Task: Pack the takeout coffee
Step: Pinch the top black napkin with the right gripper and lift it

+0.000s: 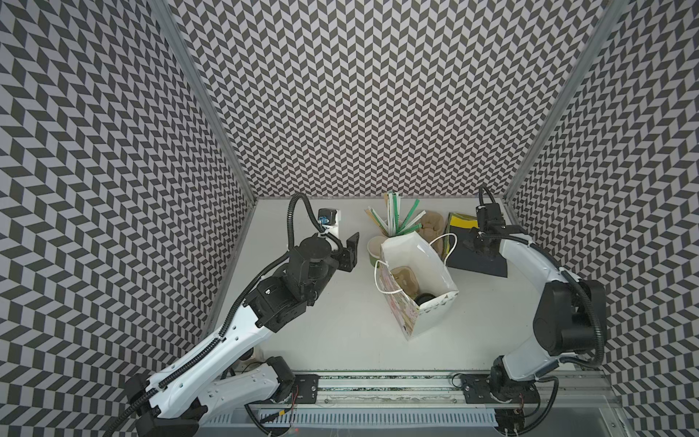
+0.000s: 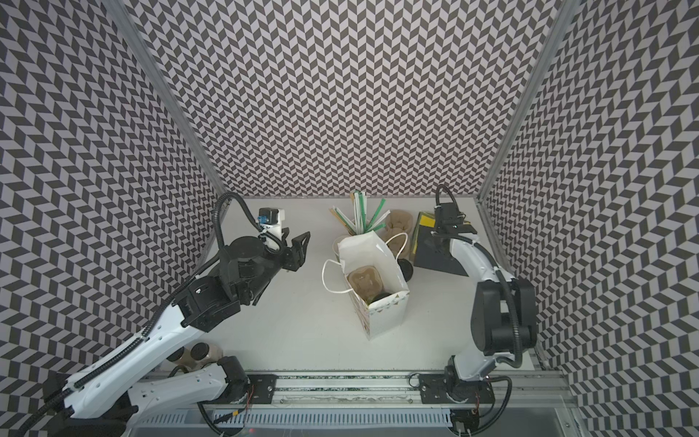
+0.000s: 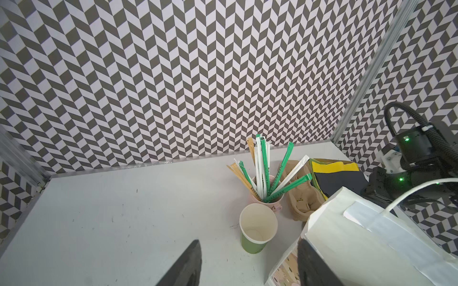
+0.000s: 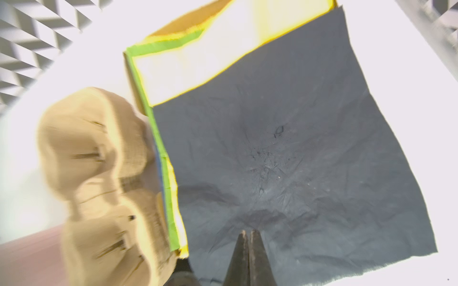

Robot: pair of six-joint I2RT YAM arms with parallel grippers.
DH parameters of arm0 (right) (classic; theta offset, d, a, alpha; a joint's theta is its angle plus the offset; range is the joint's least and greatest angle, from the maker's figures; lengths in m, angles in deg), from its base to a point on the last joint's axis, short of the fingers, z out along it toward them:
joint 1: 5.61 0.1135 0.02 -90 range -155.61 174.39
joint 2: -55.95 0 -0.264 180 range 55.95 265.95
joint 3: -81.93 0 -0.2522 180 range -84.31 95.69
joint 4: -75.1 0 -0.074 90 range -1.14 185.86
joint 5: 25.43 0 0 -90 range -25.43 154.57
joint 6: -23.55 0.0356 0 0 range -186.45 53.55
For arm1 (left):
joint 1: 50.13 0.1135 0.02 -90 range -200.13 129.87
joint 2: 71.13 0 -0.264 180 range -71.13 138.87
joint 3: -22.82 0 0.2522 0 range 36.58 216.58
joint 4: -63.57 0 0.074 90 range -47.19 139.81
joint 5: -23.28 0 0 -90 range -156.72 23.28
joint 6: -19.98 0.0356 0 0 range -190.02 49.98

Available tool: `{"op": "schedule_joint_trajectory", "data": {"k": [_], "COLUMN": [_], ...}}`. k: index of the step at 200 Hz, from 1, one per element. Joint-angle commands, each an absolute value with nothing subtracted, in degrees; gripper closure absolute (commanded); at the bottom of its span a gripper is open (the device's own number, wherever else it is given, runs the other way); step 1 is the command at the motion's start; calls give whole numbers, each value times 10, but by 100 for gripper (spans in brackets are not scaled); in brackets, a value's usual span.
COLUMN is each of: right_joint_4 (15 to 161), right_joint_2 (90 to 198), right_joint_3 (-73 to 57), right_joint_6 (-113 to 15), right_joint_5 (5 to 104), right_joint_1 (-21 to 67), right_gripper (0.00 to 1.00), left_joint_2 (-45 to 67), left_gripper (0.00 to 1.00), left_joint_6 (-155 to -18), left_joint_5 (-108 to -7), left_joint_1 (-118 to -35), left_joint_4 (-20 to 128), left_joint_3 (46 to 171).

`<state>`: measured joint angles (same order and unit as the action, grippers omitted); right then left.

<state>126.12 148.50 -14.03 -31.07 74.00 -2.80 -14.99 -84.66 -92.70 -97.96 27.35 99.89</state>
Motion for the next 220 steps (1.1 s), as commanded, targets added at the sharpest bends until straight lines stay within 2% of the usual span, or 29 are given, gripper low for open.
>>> {"op": "schedule_joint_trajectory", "data": {"k": [1, 15, 25, 38, 58, 78, 99, 148, 182, 220], "right_joint_4": [1271, 1264, 1264, 1268, 1268, 1248, 1225, 1208, 1208, 1216], "right_joint_2": [1492, 1489, 1492, 1503, 1521, 1525, 1521, 1527, 1512, 1500], "right_joint_3": [-154, -167, -170, -168, -177, -196, -211, -226, -224, -217], "right_joint_6": [-308, -305, -302, -307, -309, -311, -318, -329, -329, -327], "right_joint_5": [724, 731, 746, 750, 741, 734, 729, 719, 725, 734], "right_joint_1": [-30, -31, -30, -31, -30, -31, -31, -31, -31, -31], "right_gripper": [54, 29, 16, 9, 7, 11, 19, 54, 71, 73], "left_joint_2": [-157, -158, -156, -157, -163, -165, -162, -165, -162, -161], "left_gripper": [38, 38, 38, 38, 38, 38, 38, 39, 39, 39], "left_joint_6": [-848, -849, -851, -851, -849, -849, -848, -848, -848, -849], "left_joint_5": [-936, -932, -927, -924, -926, -924, -918, -914, -909, -903], "left_joint_1": [-974, -970, -966, -963, -959, -955, -951, -945, -942, -937], "left_joint_4": [303, 307, 308, 308, 315, 318, 320, 322, 323, 324], "left_joint_3": [987, 979, 974, 968, 955, 948, 946, 941, 941, 941]}}
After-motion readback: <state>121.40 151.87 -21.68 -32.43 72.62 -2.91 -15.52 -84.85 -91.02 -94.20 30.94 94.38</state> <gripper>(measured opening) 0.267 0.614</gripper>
